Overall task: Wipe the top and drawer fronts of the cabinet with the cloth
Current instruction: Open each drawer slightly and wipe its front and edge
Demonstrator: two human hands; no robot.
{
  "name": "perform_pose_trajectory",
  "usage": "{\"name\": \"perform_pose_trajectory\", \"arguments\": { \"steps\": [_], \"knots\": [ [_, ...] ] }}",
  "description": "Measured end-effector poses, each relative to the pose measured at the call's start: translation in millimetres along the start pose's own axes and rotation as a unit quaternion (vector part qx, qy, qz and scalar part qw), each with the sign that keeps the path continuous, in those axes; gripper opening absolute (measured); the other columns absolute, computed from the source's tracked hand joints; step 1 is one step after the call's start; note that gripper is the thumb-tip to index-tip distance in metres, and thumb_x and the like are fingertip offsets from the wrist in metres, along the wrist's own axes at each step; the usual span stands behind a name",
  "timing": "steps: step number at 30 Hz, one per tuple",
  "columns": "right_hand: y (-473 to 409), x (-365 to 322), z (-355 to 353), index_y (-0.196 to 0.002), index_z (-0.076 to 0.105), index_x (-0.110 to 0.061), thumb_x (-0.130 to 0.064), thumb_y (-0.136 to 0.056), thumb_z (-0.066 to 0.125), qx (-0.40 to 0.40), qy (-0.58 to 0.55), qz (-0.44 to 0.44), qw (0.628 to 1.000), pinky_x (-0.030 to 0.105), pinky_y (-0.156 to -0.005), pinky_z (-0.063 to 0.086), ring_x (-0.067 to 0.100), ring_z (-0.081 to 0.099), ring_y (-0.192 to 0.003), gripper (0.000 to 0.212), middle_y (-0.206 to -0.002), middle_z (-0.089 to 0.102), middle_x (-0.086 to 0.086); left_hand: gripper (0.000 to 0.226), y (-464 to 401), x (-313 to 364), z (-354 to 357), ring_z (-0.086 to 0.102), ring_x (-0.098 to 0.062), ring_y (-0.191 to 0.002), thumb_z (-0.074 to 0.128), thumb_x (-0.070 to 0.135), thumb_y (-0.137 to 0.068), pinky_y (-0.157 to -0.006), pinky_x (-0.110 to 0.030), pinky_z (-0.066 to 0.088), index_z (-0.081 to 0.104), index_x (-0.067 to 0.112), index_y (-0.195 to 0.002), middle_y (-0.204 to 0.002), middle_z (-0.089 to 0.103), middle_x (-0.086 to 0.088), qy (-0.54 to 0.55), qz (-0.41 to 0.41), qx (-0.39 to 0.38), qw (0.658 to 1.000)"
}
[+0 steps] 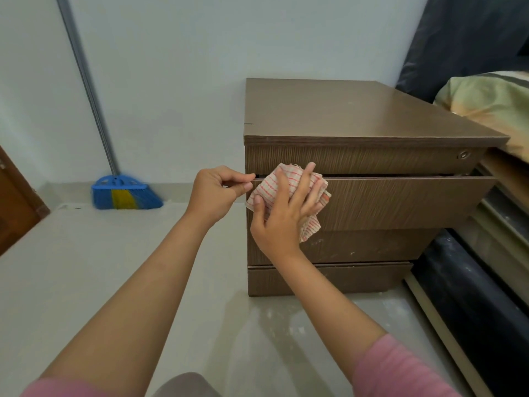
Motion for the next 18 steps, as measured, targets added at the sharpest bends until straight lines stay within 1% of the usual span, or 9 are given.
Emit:
{"name": "perform_pose_trajectory", "arguments": {
  "steps": [4, 7, 10, 12, 14, 16, 18],
  "knots": [
    [-0.3, -1.1, 0.9, -0.134, 0.045, -0.023, -0.034, -0.090, 0.055, 0.002, -0.013, -0.008, 1.000, 0.061, -0.108, -0.005, 0.039, -0.011, -0.141, 0.047, -0.155, 0.002, 0.017, 0.024, 0.0, -1.9, 0.1, 0.062, 0.001, -0.076, 0.070, 0.002, -0.077, -0.077, -0.017, 0.052, 0.070, 0.018, -0.094, -0.086, 0.069, 0.005, 0.007, -0.001, 0.000, 1.000],
    [1.1, 1.7, -1.1, -0.132, 0.048, -0.028, -0.034, -0.090, 0.056, 0.007, -0.021, -0.026, 0.999, 0.062, -0.108, -0.002, 0.040, -0.009, -0.142, 0.043, -0.155, 0.007, 0.018, 0.024, 0.0, -1.3, 0.0, 0.062, 0.002, -0.076, 0.070, 0.001, -0.077, -0.075, -0.014, 0.050, 0.070, 0.018, -0.094, -0.086, 0.069, 0.004, 0.008, 0.002, 0.004, 1.000],
    [5.2, 7.4, -1.4, -0.132, 0.047, -0.032, -0.031, -0.089, 0.058, 0.008, -0.017, -0.052, 0.998, 0.060, -0.109, -0.003, 0.039, -0.007, -0.142, 0.045, -0.155, 0.010, 0.018, 0.024, 0.1, -1.0, -0.2, 0.062, 0.004, -0.076, 0.070, 0.001, -0.077, -0.073, -0.011, 0.048, 0.070, 0.017, -0.094, -0.085, 0.068, 0.004, 0.011, 0.004, 0.008, 1.000],
    [11.9, 16.0, 1.4, -0.133, 0.042, -0.035, -0.027, -0.087, 0.060, -0.004, -0.011, -0.067, 0.998, 0.060, -0.109, -0.004, 0.036, -0.009, -0.143, 0.050, -0.155, 0.008, 0.016, 0.024, 0.3, -1.1, -0.1, 0.062, 0.004, -0.076, 0.070, 0.001, -0.077, -0.073, -0.011, 0.048, 0.070, 0.017, -0.094, -0.085, 0.068, 0.004, 0.013, 0.005, 0.010, 1.000],
    [23.1, 32.2, 5.3, -0.137, 0.034, -0.037, -0.025, -0.086, 0.061, -0.022, 0.000, -0.063, 0.998, 0.062, -0.109, -0.004, 0.033, -0.013, -0.143, 0.058, -0.156, 0.002, 0.012, 0.024, 0.6, -1.3, -0.1, 0.062, 0.004, -0.077, 0.070, 0.000, -0.076, -0.074, -0.011, 0.048, 0.070, 0.017, -0.093, -0.085, 0.069, 0.004, 0.016, 0.008, 0.013, 1.000],
    [32.5, 51.4, 4.7, -0.142, 0.024, -0.036, -0.030, -0.089, 0.059, -0.020, 0.011, -0.043, 0.999, 0.063, -0.109, -0.002, 0.035, -0.015, -0.142, 0.064, -0.156, -0.003, 0.014, 0.023, 0.9, -2.5, -0.3, 0.063, 0.002, -0.079, 0.071, 0.000, -0.076, -0.076, -0.013, 0.049, 0.070, 0.017, -0.092, -0.086, 0.069, 0.005, 0.022, 0.009, 0.017, 1.000],
    [36.0, 65.8, 1.9, -0.146, 0.016, -0.030, -0.034, -0.091, 0.054, -0.009, 0.018, -0.012, 1.000, 0.063, -0.111, -0.002, 0.039, -0.016, -0.141, 0.067, -0.154, -0.008, 0.019, 0.022, 1.5, -3.7, 0.2, 0.064, -0.001, -0.082, 0.070, 0.000, -0.076, -0.078, -0.015, 0.050, 0.071, 0.017, -0.090, -0.087, 0.069, 0.005, 0.027, 0.008, 0.019, 0.999]
  ]
}}
Point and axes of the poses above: each hand's wrist, its own y-axis away from the middle knuckle, its own z-axis out of the palm, x = y × z, the point moved 8 cm from there along -y, towards the middle knuckle
